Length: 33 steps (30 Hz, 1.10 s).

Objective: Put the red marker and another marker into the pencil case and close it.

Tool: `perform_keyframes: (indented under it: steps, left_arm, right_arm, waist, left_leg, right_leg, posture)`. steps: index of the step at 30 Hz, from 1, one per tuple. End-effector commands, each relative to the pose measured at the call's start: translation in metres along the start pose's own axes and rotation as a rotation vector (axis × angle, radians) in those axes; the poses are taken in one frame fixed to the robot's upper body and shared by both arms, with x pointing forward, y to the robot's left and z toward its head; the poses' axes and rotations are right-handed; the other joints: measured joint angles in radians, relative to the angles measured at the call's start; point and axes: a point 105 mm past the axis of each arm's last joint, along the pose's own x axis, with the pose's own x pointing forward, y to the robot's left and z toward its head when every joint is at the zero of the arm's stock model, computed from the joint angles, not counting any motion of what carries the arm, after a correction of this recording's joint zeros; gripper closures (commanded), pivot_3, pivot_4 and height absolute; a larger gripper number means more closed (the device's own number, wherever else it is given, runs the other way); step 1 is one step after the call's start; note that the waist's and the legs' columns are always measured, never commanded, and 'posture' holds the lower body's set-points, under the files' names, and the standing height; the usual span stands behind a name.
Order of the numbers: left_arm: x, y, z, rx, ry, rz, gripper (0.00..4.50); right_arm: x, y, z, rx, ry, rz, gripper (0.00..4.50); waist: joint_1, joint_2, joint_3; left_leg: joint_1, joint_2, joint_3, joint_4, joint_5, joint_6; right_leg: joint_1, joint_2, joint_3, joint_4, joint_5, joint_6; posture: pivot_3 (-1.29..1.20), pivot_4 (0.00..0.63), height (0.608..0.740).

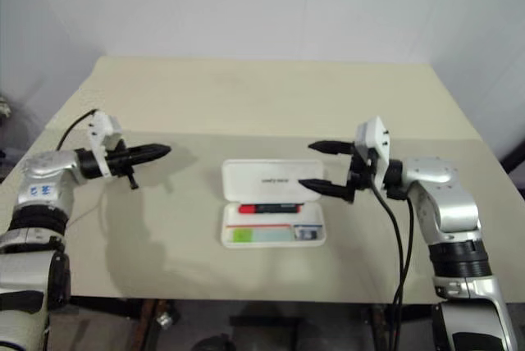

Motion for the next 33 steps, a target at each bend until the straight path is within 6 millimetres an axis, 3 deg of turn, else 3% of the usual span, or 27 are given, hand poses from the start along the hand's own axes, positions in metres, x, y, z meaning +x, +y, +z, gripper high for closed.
perform_keyframes:
  steps: [1, 9, 14, 20, 27, 33]
  left_arm:
    - [0.013, 0.009, 0.015, -0.004, -0.014, 0.034, 4.48]
    - [0.056, -0.021, 0.025, -0.245, -0.04, -0.188, 4.48]
    - [0.064, -0.044, 0.034, -0.285, -0.07, -0.381, 4.48]
    - [0.06, -0.071, 0.038, -0.281, -0.045, -0.622, 4.48]
    - [0.05, -0.1, 0.039, -0.219, 0.0, -0.765, 4.48]
    - [0.038, -0.133, 0.036, -0.152, 0.062, -0.896, 4.48]
  right_arm:
    - [-0.005, -0.004, 0.01, -0.05, -0.024, -0.039, 0.0]
    - [-0.012, -0.004, 0.005, -0.06, -0.004, -0.091, 0.0]
    - [-0.02, -0.002, 0.005, -0.06, 0.003, -0.107, 0.0]
    - [-0.038, 0.001, 0.005, -0.057, 0.018, -0.086, 0.0]
    - [-0.058, 0.006, 0.001, -0.058, 0.058, -0.009, 0.0]
    - [-0.065, 0.003, 0.005, -0.088, 0.071, 0.053, 0.0]
  waist:
    - [-0.001, 0.0, 0.0]
    - [-0.003, 0.0, 0.0]
    - [-0.004, 0.0, 0.0]
    - [-0.003, -0.001, 0.0]
    - [-0.006, -0.001, 0.0]
    - [-0.003, 0.0, 0.0]
  left_leg:
    - [0.0, 0.0, 0.0, 0.0, 0.0, 0.0]
    - [-0.002, 0.0, 0.0, 0.0, 0.001, -0.002]
    - [-0.002, 0.0, 0.0, 0.0, 0.001, -0.002]
    - [-0.002, 0.0, 0.0, 0.0, 0.001, -0.001]
    - [-0.002, 0.0, -0.001, 0.0, 0.0, 0.0]
    - [0.0, 0.0, -0.001, 0.001, 0.0, 0.0]
  right_leg:
    - [0.0, 0.0, 0.0, 0.0, 0.0, 0.0]
    - [0.0, 0.0, 0.0, -0.003, 0.0, 0.001]
    - [0.0, 0.0, 0.0, -0.003, 0.0, 0.002]
    - [0.0, 0.0, 0.0, -0.003, 0.001, 0.002]
    - [0.0, 0.0, 0.001, -0.002, 0.001, 0.002]
    - [0.0, 0.0, 0.002, 0.0, 0.001, 0.002]
  posture:
    - [0.0, 0.15, 0.74]
    - [0.0, 0.15, 0.74]
    - [0.0, 0.15, 0.74]
    - [0.0, 0.15, 0.74]
    - [0.0, 0.15, 0.74]
    - [0.0, 0.15, 0.74]
